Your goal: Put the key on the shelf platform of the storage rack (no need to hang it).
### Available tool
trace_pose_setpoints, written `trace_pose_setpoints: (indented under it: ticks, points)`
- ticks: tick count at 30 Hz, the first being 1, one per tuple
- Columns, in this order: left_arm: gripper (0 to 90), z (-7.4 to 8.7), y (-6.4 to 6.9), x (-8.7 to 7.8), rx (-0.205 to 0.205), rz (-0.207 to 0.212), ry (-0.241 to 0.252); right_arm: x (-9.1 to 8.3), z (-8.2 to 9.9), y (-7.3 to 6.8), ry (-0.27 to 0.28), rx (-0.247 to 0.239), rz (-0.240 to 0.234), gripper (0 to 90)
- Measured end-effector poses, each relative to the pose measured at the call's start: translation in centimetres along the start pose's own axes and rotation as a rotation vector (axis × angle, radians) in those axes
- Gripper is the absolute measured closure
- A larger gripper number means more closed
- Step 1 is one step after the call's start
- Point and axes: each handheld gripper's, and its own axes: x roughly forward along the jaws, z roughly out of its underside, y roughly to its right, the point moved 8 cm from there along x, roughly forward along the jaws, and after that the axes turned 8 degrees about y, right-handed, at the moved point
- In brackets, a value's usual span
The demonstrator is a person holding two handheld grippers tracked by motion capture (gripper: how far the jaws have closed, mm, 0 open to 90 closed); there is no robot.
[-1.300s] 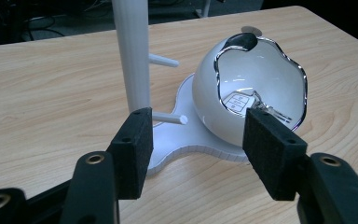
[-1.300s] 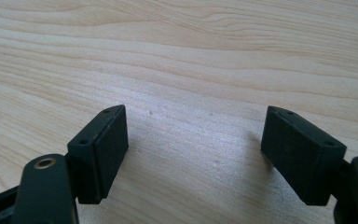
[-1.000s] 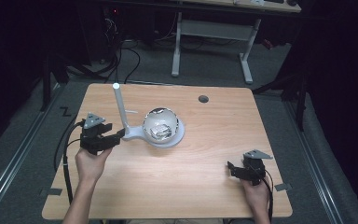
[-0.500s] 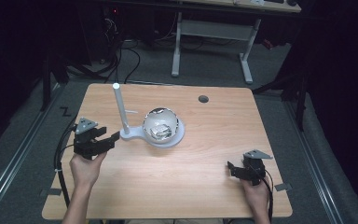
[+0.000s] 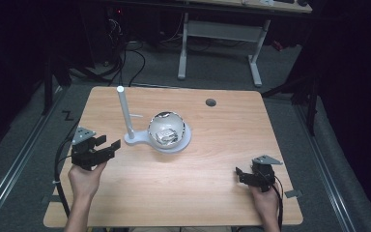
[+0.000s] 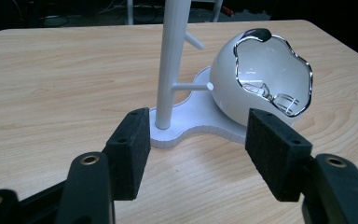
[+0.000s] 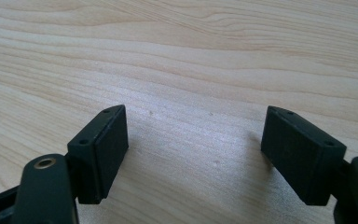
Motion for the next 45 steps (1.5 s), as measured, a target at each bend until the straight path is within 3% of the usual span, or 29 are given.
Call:
trace_pose_setpoints:
  ticks: [16,39,41,44,45]
  points:
    - [40.1,0.5,-1.4,-0.4,-0.002,-0.005,-0.011,0.0,0.0,0.0,0.000,0.000,0.000,23.3]
    - [39.9,2.2,-3.4,-0.6,-0.025,-0.041,-0.036,0.0,0.0,0.0,0.000,0.000,0.000,23.3]
    - [39.7,2.5,-3.6,-0.6,-0.037,-0.059,-0.039,0.0,0.0,0.0,0.000,0.000,0.000,23.3]
    - [39.7,2.9,-3.8,-0.6,-0.039,-0.059,-0.047,0.0,0.0,0.0,0.001,-0.001,0.000,23.3]
    - [39.7,3.0,-3.9,-0.5,-0.022,-0.050,-0.049,0.0,0.0,0.0,0.000,0.000,0.000,23.3]
